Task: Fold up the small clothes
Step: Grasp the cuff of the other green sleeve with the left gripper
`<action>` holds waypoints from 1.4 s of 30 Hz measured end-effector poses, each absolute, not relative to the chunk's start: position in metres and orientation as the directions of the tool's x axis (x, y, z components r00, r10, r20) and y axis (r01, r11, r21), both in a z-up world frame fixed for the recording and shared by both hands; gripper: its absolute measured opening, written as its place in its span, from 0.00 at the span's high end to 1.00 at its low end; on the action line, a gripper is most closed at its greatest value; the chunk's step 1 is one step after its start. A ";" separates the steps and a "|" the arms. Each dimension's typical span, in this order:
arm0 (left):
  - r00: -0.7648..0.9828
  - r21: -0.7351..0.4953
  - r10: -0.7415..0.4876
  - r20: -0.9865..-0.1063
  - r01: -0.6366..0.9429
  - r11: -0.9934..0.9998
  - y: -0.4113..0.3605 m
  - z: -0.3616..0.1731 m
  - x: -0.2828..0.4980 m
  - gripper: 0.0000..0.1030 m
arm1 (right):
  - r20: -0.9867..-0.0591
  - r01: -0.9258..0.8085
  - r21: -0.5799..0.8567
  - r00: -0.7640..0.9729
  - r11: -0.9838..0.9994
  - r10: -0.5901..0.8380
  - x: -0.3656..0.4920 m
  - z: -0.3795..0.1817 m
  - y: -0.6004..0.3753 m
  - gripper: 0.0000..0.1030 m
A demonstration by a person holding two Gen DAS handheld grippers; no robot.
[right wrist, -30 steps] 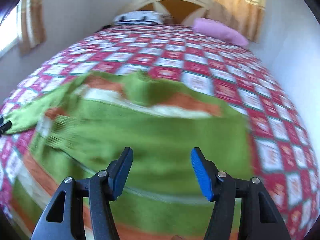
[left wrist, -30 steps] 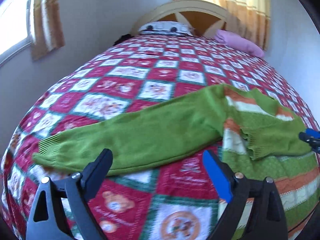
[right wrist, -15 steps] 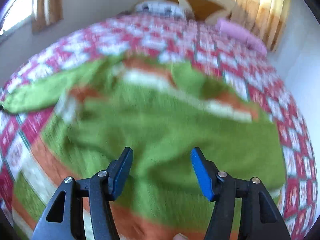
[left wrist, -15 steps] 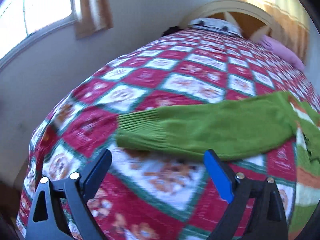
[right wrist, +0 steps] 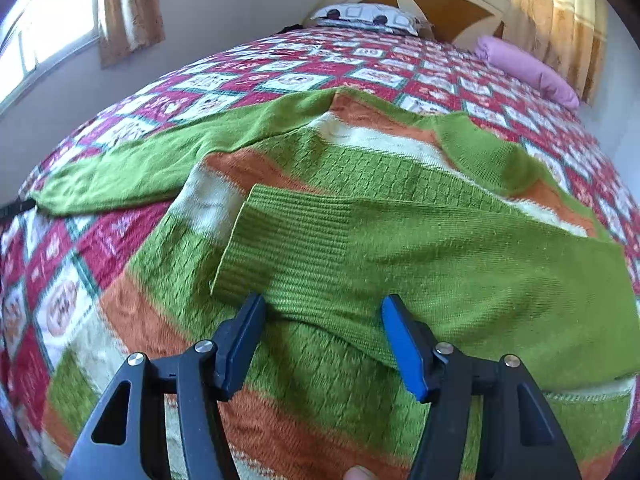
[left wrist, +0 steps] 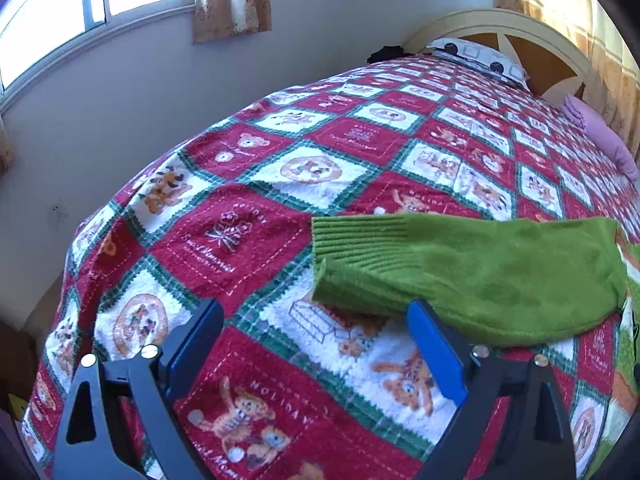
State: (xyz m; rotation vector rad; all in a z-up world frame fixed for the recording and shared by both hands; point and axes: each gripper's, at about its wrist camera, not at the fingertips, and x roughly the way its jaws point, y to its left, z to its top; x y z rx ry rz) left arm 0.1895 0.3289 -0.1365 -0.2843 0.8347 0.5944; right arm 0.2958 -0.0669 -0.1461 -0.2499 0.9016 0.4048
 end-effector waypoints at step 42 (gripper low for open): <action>0.700 0.089 0.419 -0.578 -0.456 0.885 0.257 -0.032 0.216 0.91 | -0.717 -0.437 0.035 0.616 0.899 0.328 0.271 -0.097 -0.102 0.37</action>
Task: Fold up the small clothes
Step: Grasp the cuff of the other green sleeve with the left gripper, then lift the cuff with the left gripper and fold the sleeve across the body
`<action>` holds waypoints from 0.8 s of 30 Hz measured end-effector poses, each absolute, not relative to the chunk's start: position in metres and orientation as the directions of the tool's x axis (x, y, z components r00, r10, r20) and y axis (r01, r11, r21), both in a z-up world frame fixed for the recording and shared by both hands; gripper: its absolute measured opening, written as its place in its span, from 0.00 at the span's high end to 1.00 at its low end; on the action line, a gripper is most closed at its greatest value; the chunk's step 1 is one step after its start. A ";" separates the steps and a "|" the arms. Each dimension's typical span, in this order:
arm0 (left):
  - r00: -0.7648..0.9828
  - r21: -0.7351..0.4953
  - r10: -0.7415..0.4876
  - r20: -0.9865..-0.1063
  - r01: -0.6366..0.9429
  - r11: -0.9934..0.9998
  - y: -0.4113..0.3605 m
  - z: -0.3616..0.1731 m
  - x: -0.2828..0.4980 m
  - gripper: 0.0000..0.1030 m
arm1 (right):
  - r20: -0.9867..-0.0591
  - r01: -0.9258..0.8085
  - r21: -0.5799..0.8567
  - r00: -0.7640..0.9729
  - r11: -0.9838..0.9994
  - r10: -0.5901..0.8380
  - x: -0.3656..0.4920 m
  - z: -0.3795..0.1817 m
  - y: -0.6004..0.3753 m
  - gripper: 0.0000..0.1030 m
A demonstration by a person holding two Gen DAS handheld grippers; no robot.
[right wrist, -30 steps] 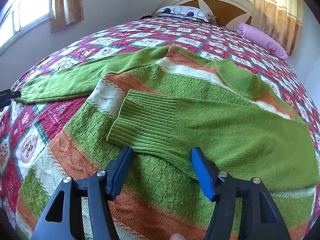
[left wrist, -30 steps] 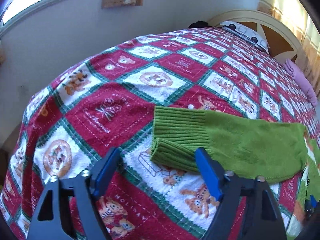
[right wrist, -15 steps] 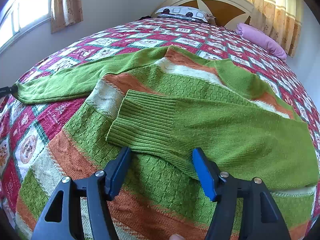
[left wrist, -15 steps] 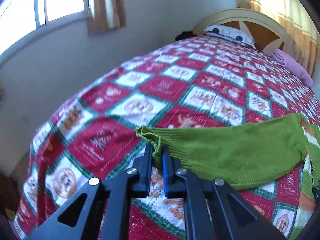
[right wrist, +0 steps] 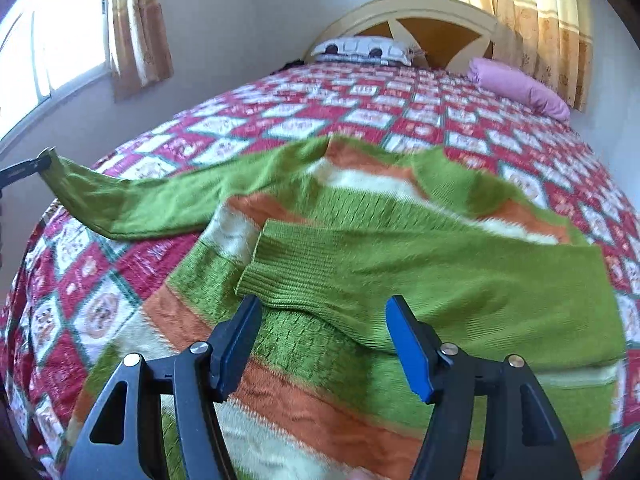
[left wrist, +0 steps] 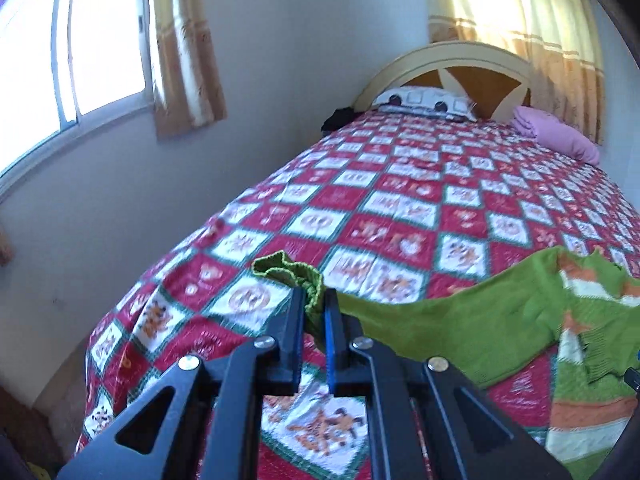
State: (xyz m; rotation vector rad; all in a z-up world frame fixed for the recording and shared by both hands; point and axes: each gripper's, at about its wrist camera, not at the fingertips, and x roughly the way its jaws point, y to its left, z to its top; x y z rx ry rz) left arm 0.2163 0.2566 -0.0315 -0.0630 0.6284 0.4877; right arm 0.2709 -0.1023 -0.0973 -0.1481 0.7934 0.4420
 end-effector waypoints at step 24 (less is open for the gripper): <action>0.822 0.020 0.225 -0.524 -0.252 0.967 0.133 0.052 0.263 0.92 | -0.656 -0.369 0.018 0.697 0.929 0.289 0.221 -0.052 -0.201 0.37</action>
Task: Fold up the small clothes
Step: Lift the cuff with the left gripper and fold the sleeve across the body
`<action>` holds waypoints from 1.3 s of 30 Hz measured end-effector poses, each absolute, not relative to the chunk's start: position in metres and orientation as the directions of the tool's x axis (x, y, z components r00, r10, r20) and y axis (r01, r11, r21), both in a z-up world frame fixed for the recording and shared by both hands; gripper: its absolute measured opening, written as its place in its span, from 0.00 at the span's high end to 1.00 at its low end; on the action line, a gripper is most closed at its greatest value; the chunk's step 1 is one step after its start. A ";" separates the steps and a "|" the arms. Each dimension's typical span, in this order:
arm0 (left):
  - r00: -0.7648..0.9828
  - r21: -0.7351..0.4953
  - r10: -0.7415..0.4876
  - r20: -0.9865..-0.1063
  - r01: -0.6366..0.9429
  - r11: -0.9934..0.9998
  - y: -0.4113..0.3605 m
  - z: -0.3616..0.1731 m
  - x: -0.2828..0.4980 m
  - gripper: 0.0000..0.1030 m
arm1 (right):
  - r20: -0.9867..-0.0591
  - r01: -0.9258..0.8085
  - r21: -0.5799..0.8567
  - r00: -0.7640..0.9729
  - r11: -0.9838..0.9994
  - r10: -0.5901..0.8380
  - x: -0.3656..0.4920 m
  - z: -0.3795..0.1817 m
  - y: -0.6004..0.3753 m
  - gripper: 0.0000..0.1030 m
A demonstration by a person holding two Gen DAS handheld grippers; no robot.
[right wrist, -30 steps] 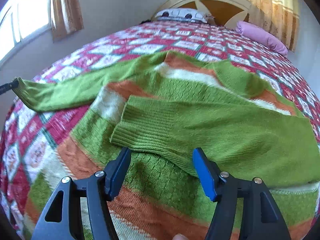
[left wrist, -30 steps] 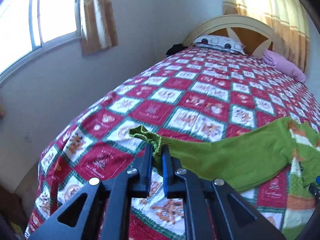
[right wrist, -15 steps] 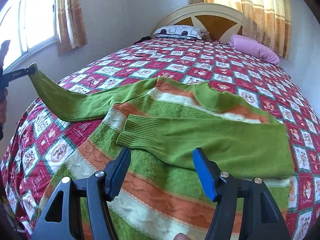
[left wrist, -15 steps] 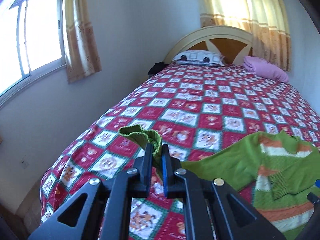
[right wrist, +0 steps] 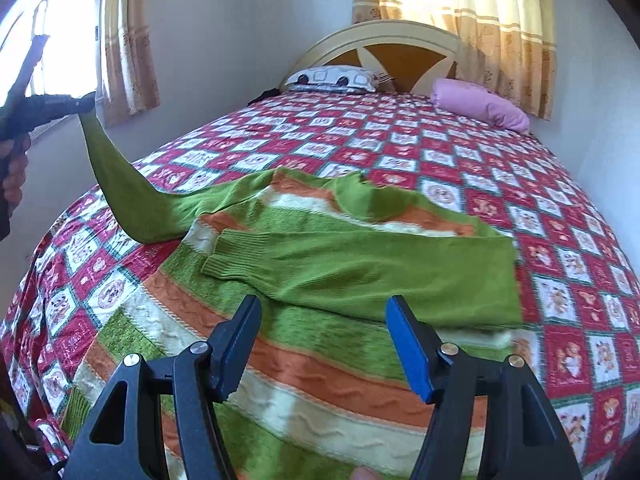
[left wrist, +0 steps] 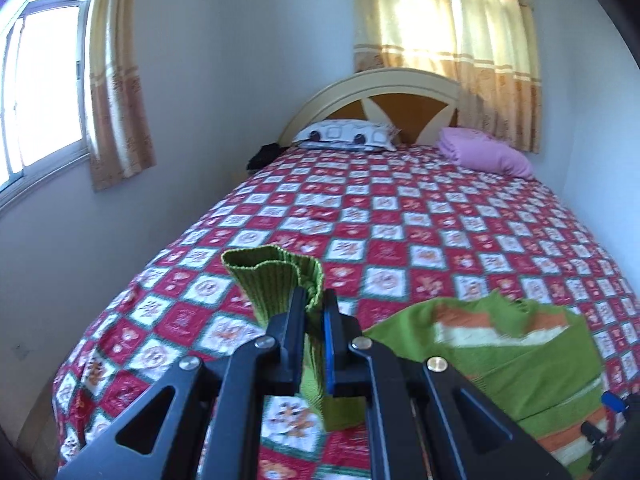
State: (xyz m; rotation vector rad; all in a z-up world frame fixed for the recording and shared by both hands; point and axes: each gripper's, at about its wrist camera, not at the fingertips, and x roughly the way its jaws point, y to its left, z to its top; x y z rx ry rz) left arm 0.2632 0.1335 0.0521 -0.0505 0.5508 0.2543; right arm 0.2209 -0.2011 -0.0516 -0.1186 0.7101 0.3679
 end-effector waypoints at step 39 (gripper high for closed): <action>0.835 0.263 0.036 -0.549 0.132 0.956 -0.086 -0.048 0.287 0.19 | -0.692 -0.246 0.167 0.661 0.955 0.291 0.207 -0.106 -0.293 0.36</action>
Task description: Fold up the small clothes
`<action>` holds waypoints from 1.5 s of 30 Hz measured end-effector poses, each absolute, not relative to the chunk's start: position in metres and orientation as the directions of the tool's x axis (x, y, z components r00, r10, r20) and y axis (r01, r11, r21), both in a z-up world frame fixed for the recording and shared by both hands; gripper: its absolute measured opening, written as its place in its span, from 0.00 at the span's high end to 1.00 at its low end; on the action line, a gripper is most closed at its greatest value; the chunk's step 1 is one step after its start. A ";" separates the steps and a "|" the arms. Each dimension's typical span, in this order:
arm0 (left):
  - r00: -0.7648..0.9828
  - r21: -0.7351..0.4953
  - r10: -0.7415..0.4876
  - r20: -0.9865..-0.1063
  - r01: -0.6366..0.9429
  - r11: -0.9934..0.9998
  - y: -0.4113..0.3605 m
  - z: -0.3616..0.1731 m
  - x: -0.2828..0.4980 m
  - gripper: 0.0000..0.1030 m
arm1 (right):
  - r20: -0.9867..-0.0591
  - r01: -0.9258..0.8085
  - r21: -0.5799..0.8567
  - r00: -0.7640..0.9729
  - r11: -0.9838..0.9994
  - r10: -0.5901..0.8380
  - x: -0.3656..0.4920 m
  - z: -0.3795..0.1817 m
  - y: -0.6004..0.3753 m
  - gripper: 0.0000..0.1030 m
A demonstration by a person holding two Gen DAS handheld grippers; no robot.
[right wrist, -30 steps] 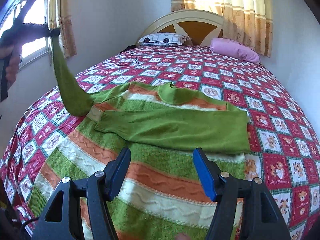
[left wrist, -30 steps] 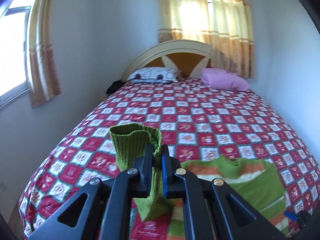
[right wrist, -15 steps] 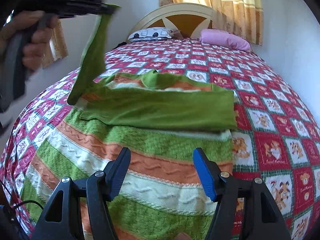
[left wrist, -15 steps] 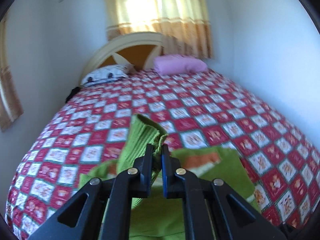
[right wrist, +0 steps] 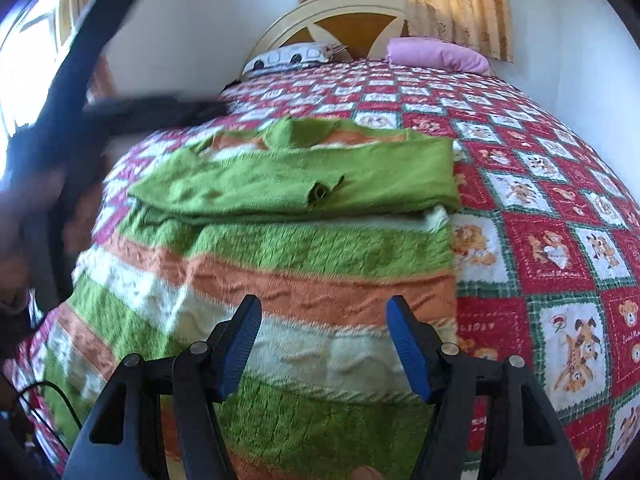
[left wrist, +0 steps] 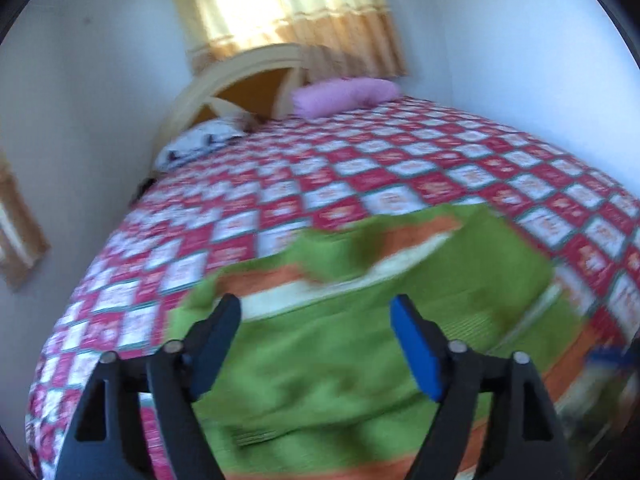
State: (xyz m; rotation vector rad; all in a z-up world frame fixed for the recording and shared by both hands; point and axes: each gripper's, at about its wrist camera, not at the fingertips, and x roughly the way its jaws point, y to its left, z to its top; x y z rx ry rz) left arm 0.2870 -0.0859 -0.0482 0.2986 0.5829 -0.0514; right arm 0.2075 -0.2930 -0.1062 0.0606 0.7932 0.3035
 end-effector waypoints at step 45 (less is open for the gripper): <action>0.613 0.161 0.251 -0.749 -0.199 0.967 0.077 -0.142 0.321 0.00 | -0.804 -0.108 -0.009 0.592 0.994 0.057 0.337 -0.117 -0.276 0.75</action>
